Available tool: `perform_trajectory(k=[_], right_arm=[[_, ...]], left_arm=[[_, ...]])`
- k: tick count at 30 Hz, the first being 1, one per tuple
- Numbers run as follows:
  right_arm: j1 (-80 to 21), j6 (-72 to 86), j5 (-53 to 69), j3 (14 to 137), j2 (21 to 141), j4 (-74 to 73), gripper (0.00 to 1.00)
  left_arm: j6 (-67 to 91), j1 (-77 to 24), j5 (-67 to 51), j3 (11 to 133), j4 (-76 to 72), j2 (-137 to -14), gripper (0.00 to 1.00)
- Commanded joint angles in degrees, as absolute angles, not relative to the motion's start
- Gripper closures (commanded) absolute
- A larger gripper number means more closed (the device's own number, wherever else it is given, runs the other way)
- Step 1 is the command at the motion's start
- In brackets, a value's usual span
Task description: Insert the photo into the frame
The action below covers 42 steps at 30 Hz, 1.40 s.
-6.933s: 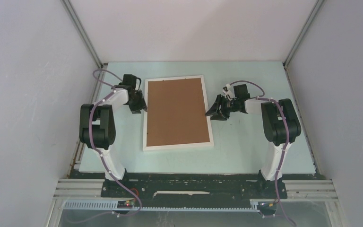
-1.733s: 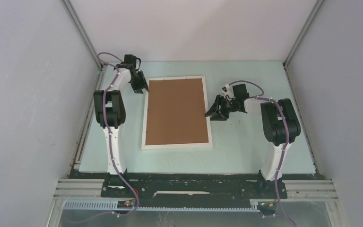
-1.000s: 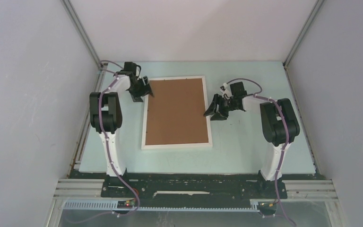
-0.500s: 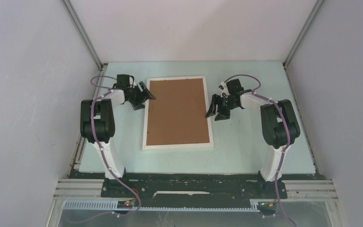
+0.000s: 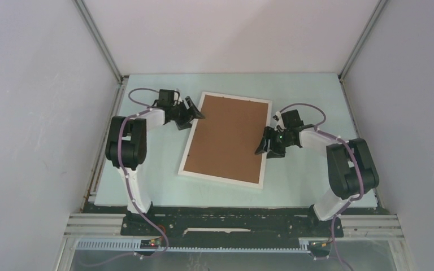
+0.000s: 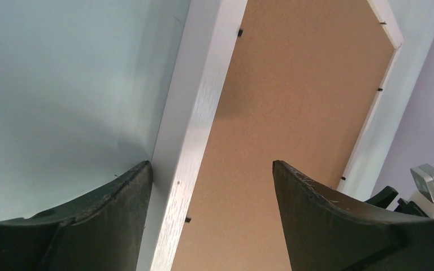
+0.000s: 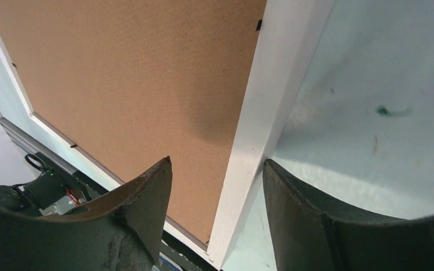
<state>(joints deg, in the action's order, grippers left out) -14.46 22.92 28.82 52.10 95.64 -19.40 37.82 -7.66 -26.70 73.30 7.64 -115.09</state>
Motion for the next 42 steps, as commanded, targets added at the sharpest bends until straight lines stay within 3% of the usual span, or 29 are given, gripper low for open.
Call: perform_trajectory(k=[1,6,11,16,22,30,42], right_arm=[[-12.34,23.43,26.01,50.06,90.73,-17.19,0.33],[-8.04,21.52,23.35,50.24,92.26,-17.28,0.37],[-7.56,19.38,18.62,52.14,94.52,-18.24,0.48],[-7.41,17.36,15.39,52.19,95.21,-17.96,0.65],[-7.20,16.43,17.93,52.20,96.16,-16.94,0.73],[-6.88,15.82,19.13,52.29,96.77,-16.94,0.96],[-6.88,15.38,20.38,52.55,95.85,-17.67,0.99]], left_arm=[[44.32,-14.81,-33.19,67.86,4.15,-110.07,0.22],[44.49,-16.10,-31.85,58.88,1.74,-101.06,0.18],[35.64,-13.34,-24.88,66.48,12.77,-99.31,0.14],[28.41,-11.84,-17.68,79.09,19.82,-106.05,0.26],[25.20,-11.52,-16.64,90.39,21.39,-116.10,0.45],[24.92,-11.81,-16.82,98.37,22.37,-125.24,0.50],[25.39,-12.74,-16.92,101.17,21.44,-128.90,0.62]])
